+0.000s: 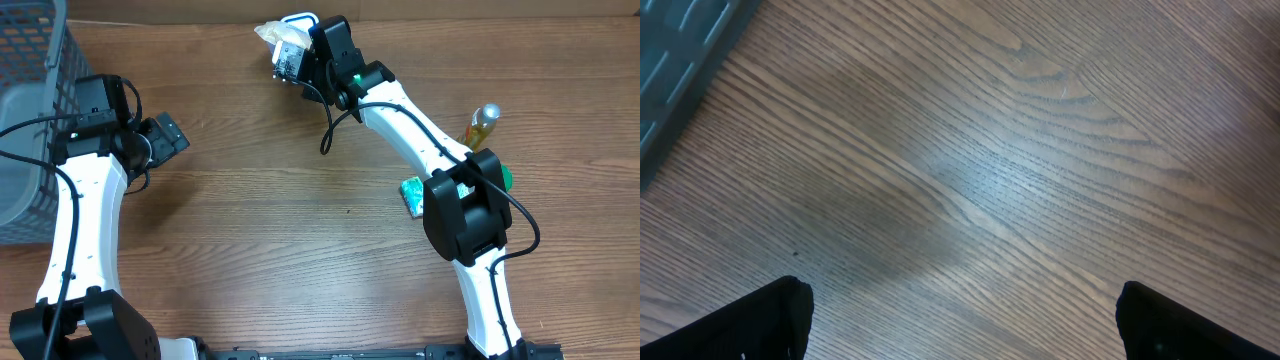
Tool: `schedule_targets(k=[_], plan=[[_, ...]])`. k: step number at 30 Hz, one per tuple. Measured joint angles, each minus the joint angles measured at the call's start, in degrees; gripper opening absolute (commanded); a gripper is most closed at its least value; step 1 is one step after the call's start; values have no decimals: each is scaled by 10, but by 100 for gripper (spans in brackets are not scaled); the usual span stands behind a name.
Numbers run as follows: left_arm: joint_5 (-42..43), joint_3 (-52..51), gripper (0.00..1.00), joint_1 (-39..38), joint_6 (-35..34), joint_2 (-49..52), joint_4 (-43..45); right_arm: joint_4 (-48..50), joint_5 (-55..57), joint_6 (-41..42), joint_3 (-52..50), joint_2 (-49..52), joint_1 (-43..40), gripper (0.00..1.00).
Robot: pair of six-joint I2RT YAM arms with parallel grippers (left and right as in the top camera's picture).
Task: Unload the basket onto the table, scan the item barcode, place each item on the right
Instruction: 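Hold the brown snack bag in front of the white scanner, then carry the bag right and lower it beside the teal packs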
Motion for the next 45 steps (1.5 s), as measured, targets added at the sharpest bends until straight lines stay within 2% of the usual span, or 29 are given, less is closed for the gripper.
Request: schedule_targets(k=[16, 22, 27, 33, 41, 45], plan=[[0, 0, 100, 0, 0, 0, 0, 84, 28, 0, 0, -10, 1, 4], [0, 0, 100, 0, 0, 0, 0, 84, 35, 0, 0, -46, 1, 4], [0, 0, 100, 0, 0, 0, 0, 73, 37, 22, 0, -113, 1, 4], [0, 0, 100, 0, 0, 0, 0, -26, 37, 102, 2, -211, -1, 4], [0, 0, 100, 0, 0, 0, 0, -265, 37, 274, 10, -265, -7, 4], [0, 0, 99, 0, 0, 0, 0, -397, 33, 355, 5, -264, -8, 9]])
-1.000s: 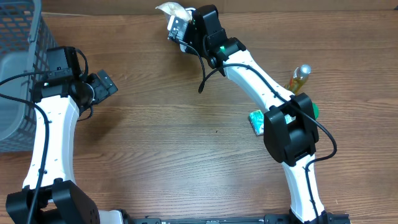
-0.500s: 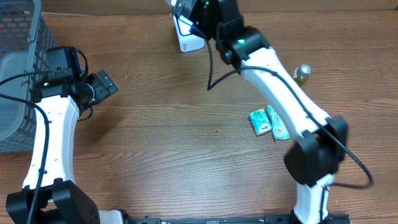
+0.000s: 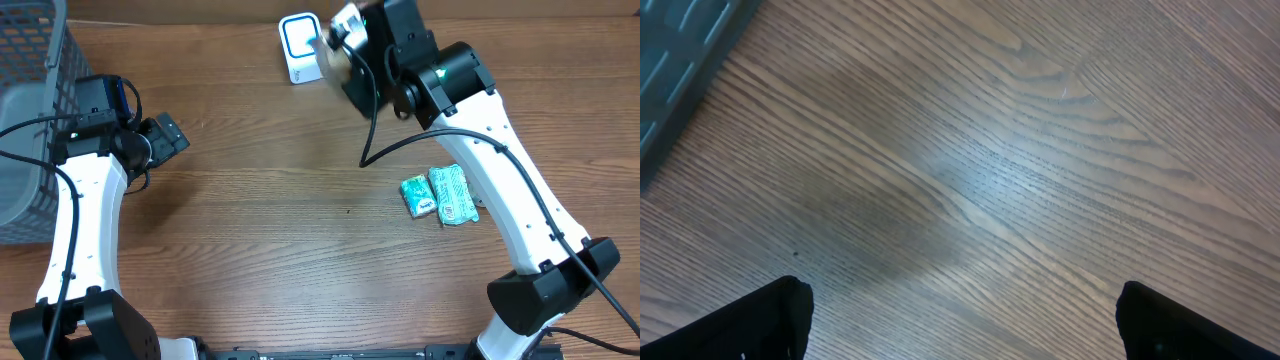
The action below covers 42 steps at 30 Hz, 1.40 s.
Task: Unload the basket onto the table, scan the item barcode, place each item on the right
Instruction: 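Carry the bag right and lower it beside the teal packs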
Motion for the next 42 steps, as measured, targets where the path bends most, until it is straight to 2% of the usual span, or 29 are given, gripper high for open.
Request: schedule_targets(k=[7, 14, 17, 23, 35, 39, 40, 41, 42], plan=[[0, 0, 100, 0, 0, 0, 0, -172, -61, 63, -3, 0, 0, 8], [0, 0, 100, 0, 0, 0, 0, -261, -141, 80, -3, 0, 0, 6], [0, 0, 100, 0, 0, 0, 0, -267, -166, 85, -3, 0, 0, 10], [0, 0, 100, 0, 0, 0, 0, -252, -190, 110, -32, 0, 0, 9], [0, 0, 100, 0, 0, 0, 0, -137, -181, 162, -209, 2, 0, 10], [0, 0, 100, 0, 0, 0, 0, -126, -124, 187, -231, 2, 0, 18], [0, 0, 99, 0, 0, 0, 0, -124, -108, 195, -231, 2, 0, 22], [0, 0, 100, 0, 0, 0, 0, -122, -94, 204, -231, 2, 0, 38], [0, 0, 100, 0, 0, 0, 0, -119, -81, 215, -231, 2, -1, 60]])
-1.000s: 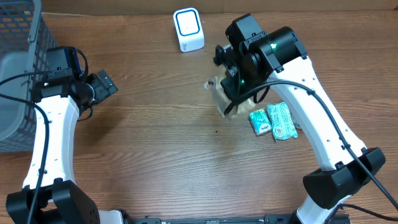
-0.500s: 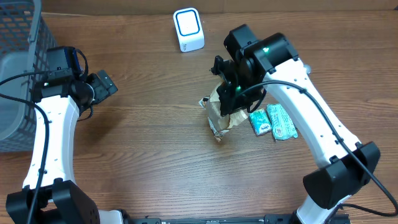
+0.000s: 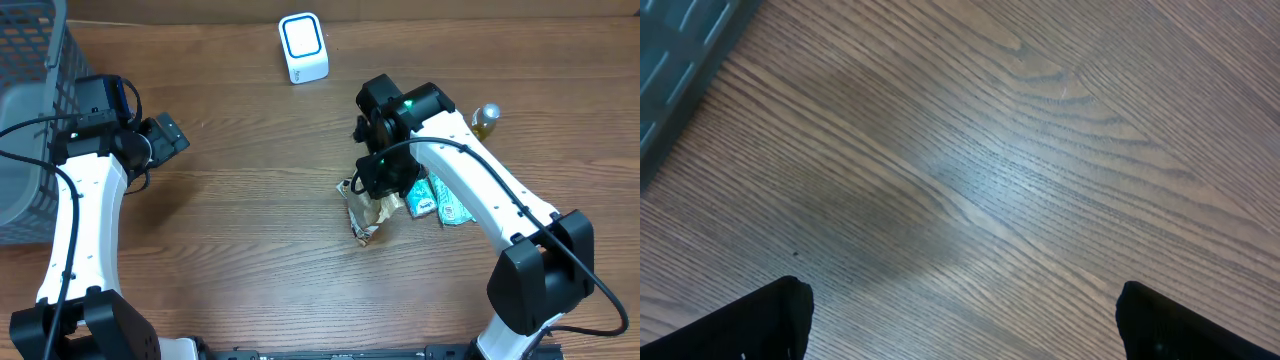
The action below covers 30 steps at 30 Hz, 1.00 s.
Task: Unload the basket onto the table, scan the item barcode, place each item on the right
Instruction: 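Carry the bag right and lower it beside the teal packs, then open the right gripper and lift it away from the bag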
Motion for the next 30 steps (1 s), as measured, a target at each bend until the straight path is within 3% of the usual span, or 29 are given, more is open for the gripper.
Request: schedule_targets(k=[2, 5, 16, 30], plan=[[0, 0, 100, 0, 0, 0, 0, 6, 19, 10, 0, 0, -4, 86], [0, 0, 100, 0, 0, 0, 0, 12, 34, 19, 0, 0, -13, 100], [0, 0, 100, 0, 0, 0, 0, 41, 89, 36, 0, 0, -26, 100], [0, 0, 100, 0, 0, 0, 0, 105, 218, 135, -4, 0, -26, 100]])
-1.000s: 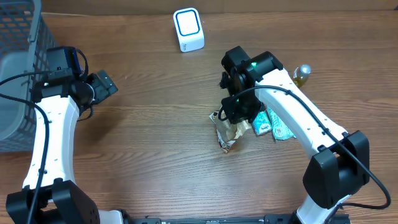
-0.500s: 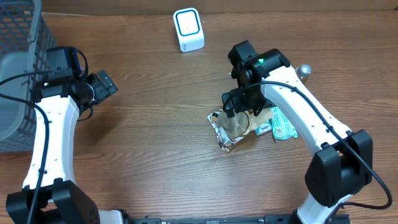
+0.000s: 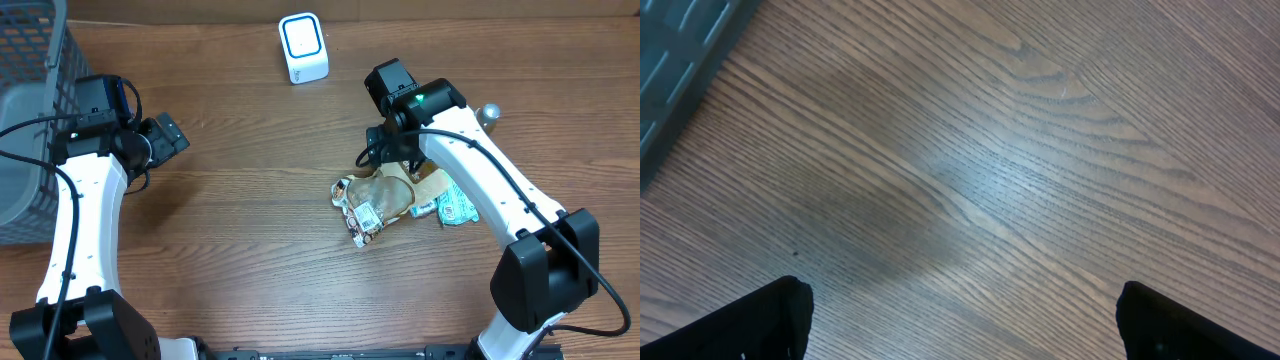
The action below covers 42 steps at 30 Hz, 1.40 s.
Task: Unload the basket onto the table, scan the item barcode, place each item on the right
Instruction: 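Open the right gripper and lift it away from the bag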
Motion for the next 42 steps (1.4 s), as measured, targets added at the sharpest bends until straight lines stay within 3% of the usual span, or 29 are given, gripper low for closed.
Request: schedule_targets(k=[42], plan=[[0, 0, 100, 0, 0, 0, 0, 10, 6, 16, -24, 0, 0, 100]])
